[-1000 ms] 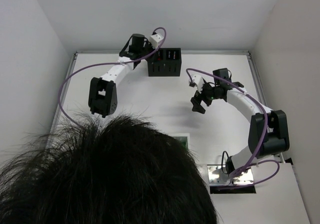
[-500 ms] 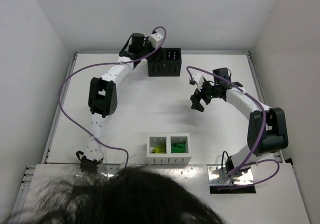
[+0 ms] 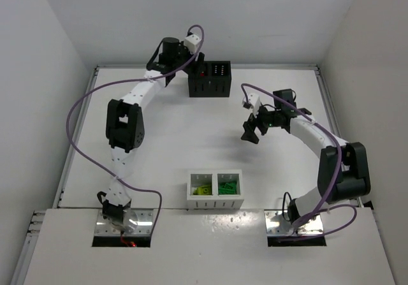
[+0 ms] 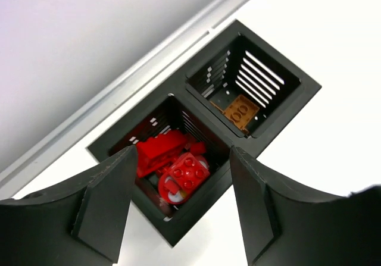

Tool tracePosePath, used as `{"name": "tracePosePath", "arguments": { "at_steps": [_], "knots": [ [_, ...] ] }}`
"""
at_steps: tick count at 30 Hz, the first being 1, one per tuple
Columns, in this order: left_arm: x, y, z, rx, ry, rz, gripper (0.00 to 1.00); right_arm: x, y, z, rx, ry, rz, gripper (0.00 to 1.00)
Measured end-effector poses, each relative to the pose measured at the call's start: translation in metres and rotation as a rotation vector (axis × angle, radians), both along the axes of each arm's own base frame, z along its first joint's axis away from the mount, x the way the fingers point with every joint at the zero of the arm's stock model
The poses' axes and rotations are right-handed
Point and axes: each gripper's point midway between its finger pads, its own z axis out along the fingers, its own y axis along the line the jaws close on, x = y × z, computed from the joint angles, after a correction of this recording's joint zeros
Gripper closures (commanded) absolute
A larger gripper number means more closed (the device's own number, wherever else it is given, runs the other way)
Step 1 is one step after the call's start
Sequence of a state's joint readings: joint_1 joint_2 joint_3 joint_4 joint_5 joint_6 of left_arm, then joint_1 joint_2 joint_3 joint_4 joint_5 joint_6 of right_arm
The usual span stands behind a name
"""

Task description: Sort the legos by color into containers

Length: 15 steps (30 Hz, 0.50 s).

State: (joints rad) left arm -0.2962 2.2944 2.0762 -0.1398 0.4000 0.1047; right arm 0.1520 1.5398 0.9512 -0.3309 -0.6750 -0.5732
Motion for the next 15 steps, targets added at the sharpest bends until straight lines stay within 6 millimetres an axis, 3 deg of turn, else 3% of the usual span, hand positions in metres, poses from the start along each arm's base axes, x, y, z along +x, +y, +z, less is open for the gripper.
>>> {"name": "tracePosePath", "arguments": {
  "at_steps": [4,9,15],
  "knots": [
    [0.002,0.009,0.012,-0.022,-0.003,0.033,0.31,-0.011,0.0,-0.002,0.014,0.009,0.0,0.08],
    [0.002,0.016,0.013,-0.069,0.04,0.05,0.31,-0.015,0.001,0.0,0.023,0.009,-0.006,0.09],
    [-0.011,0.04,0.025,-0.175,0.108,-0.103,0.32,-0.026,0.004,0.002,0.042,0.047,0.025,0.16]
  ]
}}
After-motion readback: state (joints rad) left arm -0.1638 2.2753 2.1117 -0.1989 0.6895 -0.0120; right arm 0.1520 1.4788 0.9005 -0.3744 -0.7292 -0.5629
